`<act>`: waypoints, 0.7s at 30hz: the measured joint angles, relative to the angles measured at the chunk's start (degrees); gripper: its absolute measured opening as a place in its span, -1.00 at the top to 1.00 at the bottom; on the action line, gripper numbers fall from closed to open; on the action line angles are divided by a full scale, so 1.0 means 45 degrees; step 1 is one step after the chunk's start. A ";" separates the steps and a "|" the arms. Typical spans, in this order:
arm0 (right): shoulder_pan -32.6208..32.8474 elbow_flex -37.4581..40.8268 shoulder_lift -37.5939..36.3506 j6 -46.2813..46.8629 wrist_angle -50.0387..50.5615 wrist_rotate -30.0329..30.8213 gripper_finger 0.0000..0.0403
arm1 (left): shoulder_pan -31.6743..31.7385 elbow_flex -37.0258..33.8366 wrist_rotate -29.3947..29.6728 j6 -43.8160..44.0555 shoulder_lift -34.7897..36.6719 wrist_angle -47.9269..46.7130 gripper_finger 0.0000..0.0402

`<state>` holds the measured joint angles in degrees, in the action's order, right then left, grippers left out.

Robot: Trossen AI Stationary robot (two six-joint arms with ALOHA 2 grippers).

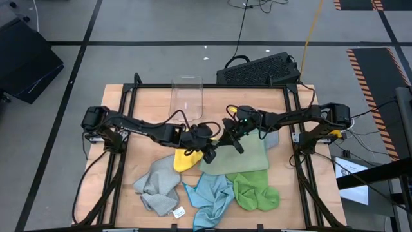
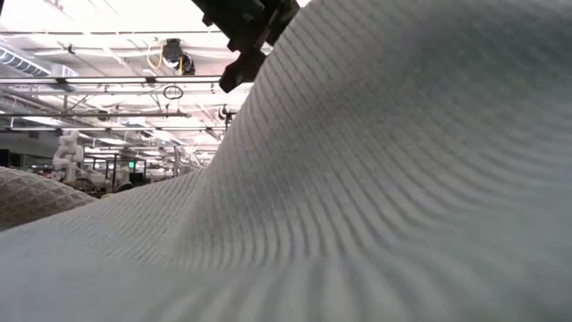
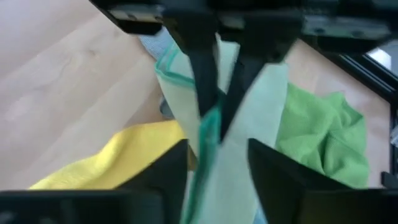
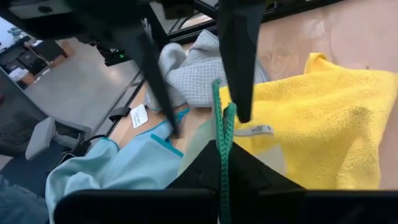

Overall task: Fold microfiber towels
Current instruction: Fold the light green microfiber cloth

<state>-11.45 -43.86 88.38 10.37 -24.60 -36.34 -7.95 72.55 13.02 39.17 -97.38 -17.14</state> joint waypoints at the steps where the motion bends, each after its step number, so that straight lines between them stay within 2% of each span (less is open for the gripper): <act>1: -0.0028 0.0000 -0.0014 -0.0028 0.0019 -0.0005 0.96 | -0.0060 0.0000 0.0000 0.0102 0.0000 -0.0112 -0.01; 4: -0.0061 0.0019 -0.0372 -0.0231 0.0308 -0.0022 0.98 | -0.0294 -0.0020 0.0017 0.0371 0.0000 -0.0705 -0.24; 8: -0.0077 0.0019 -0.1122 -0.1091 0.1076 0.0018 0.98 | -0.0513 -0.0410 0.0124 0.0738 0.0000 -0.0930 -0.37; 11: -0.0140 0.0010 -0.1715 -0.1598 0.2007 0.0029 0.99 | -0.0600 -0.0866 0.0023 0.1075 0.0000 -0.0752 -0.38; 15: -0.0266 0.0016 -0.2280 -0.2180 0.3042 0.0050 0.99 | -0.0600 -0.1760 -0.0378 0.1343 0.0000 0.0635 -0.37; 21: -0.0373 0.0015 -0.2882 -0.2947 0.3280 0.0119 0.99 | -0.0596 -0.2876 -0.1039 0.1345 0.0010 0.2492 -0.16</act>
<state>-13.13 -43.79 75.41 -2.90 -9.84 -35.80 -10.63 59.61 8.34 45.22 -97.34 -5.92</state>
